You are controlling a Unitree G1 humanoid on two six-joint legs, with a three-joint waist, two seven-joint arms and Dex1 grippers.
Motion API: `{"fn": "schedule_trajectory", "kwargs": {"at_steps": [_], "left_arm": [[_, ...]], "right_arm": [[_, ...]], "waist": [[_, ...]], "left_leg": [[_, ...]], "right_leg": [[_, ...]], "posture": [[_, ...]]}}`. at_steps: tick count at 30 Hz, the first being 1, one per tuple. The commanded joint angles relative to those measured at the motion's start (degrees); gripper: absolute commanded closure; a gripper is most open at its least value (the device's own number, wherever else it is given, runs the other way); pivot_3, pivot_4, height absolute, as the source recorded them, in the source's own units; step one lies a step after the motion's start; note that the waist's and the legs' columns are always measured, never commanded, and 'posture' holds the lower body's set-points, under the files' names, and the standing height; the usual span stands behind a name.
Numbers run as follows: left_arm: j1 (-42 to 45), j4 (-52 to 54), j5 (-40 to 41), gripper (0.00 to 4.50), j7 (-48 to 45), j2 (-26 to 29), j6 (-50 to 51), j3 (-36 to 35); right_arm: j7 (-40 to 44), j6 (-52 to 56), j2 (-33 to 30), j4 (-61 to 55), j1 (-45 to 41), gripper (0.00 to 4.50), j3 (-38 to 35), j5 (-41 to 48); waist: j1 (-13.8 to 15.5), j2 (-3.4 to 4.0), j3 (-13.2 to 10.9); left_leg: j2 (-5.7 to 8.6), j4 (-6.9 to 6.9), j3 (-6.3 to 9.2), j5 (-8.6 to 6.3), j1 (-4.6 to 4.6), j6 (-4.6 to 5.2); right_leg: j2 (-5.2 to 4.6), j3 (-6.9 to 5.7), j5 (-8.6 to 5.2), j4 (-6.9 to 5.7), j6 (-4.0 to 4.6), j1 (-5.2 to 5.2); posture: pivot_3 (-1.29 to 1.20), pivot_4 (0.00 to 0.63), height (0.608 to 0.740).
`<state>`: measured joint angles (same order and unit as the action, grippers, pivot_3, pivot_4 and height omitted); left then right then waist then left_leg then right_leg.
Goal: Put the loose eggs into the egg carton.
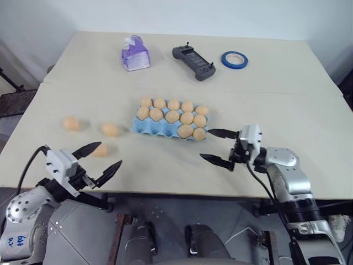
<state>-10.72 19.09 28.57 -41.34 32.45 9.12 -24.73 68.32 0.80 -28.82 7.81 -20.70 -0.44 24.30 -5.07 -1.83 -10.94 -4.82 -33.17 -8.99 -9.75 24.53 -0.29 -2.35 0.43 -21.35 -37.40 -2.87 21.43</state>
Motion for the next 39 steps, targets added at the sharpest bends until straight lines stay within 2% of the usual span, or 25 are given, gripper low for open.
{"fn": "schedule_trajectory", "kwargs": {"at_steps": [1,5,12,14,18,20,22,28,31,36,39], "left_arm": [[-3.4,-2.0,1.2,0.00,4.0,-2.0,-0.1,-6.6],[-6.0,-2.0,0.6,0.00,9.8,-6.2,-0.5,-9.7],[-5.9,0.1,-1.9,0.00,14.6,-8.8,0.1,-6.3],[-3.2,-0.3,-2.9,0.00,16.3,-8.9,1.2,-4.2],[2.8,-3.2,-6.1,0.00,19.6,-8.3,3.7,0.2],[6.1,-6.1,-8.0,0.00,21.3,-8.6,4.2,2.0],[7.9,-8.4,-8.3,0.00,20.9,-9.0,4.5,3.7],[10.6,-15.1,-10.5,0.00,20.4,-10.4,1.6,6.7],[11.7,-15.7,-10.6,0.60,20.0,-10.9,-0.2,7.0],[12.0,-13.9,-9.5,2.18,17.4,-10.2,-3.8,6.4],[13.8,-9.3,-8.0,2.40,11.6,-7.4,-4.0,8.6]], "right_arm": [[3.8,-1.4,-1.3,-2.6,2.3,0.01,-2.1,3.5],[3.9,-3.0,0.7,-3.9,4.0,0.01,-1.3,4.0],[2.6,-4.5,3.5,-4.8,5.2,0.01,0.5,2.7],[2.3,-4.5,3.7,-4.9,4.9,0.01,0.9,2.2],[1.9,-4.0,3.7,-4.9,3.9,0.01,1.3,2.1],[1.6,-3.5,3.7,-5.5,3.9,0.01,1.5,2.2],[1.3,-3.2,3.7,-6.2,4.1,0.01,1.7,2.3],[0.0,-2.5,3.8,-7.9,5.6,0.01,1.8,2.7],[-0.3,-3.1,4.4,-8.8,6.7,0.00,1.6,3.2],[-1.9,-3.4,5.1,-9.2,7.7,0.00,1.4,2.7],[-3.5,-3.8,5.3,-9.7,9.3,0.00,1.0,2.3]], "waist": [[-0.5,0.00,0.0],[-1.2,-0.01,0.0],[-0.4,-0.07,0.0],[-0.2,-0.07,0.0],[0.3,-0.09,0.0],[0.3,-0.08,0.0],[0.2,-0.08,0.0],[0.5,-0.08,0.0],[0.6,-0.08,0.0],[0.4,-0.09,0.0],[0.5,-0.10,0.0]], "left_leg": [[-0.01,0.01,0.00,0.00,-0.06,0.00],[-0.03,0.00,0.11,0.01,-0.13,-0.01],[0.04,-0.10,0.21,0.00,-0.12,-0.03],[0.08,-0.10,0.20,0.00,-0.12,-0.03],[0.08,-0.11,0.23,0.00,-0.12,-0.03],[0.08,-0.10,0.23,0.00,-0.12,-0.03],[0.09,-0.07,0.23,0.00,-0.13,-0.02],[0.01,0.01,0.20,0.02,-0.09,-0.06],[0.00,-0.08,0.24,0.04,-0.12,-0.09],[0.04,-0.19,0.22,0.04,-0.12,-0.06],[0.04,-0.13,0.23,0.03,-0.12,-0.06]], "right_leg": [[0.02,0.02,0.00,-0.01,0.00,-0.03],[0.07,0.01,-0.03,-0.04,0.06,-0.07],[-0.03,-0.07,-0.08,0.00,0.15,-0.16],[-0.07,-0.05,-0.30,0.02,0.56,-0.19],[-0.08,-0.08,-0.33,0.00,0.62,-0.22],[-0.07,-0.09,-0.28,0.01,0.54,-0.25],[-0.06,-0.11,-0.01,0.00,0.03,-0.25],[0.09,-0.10,-0.05,-0.04,0.04,-0.09],[0.10,-0.11,-0.04,-0.11,0.03,-0.13],[0.01,-0.09,0.06,-0.08,-0.14,-0.25],[0.00,-0.11,0.05,-0.06,-0.11,-0.25]], "posture": [[0.00,0.150,0.740],[0.00,0.150,0.740],[0.00,0.150,0.740],[0.00,0.150,0.740],[0.00,0.150,0.740],[0.00,0.150,0.740],[0.00,0.150,0.740],[0.00,0.150,0.740],[0.00,0.150,0.740],[0.00,0.150,0.740],[0.00,0.150,0.740]]}}
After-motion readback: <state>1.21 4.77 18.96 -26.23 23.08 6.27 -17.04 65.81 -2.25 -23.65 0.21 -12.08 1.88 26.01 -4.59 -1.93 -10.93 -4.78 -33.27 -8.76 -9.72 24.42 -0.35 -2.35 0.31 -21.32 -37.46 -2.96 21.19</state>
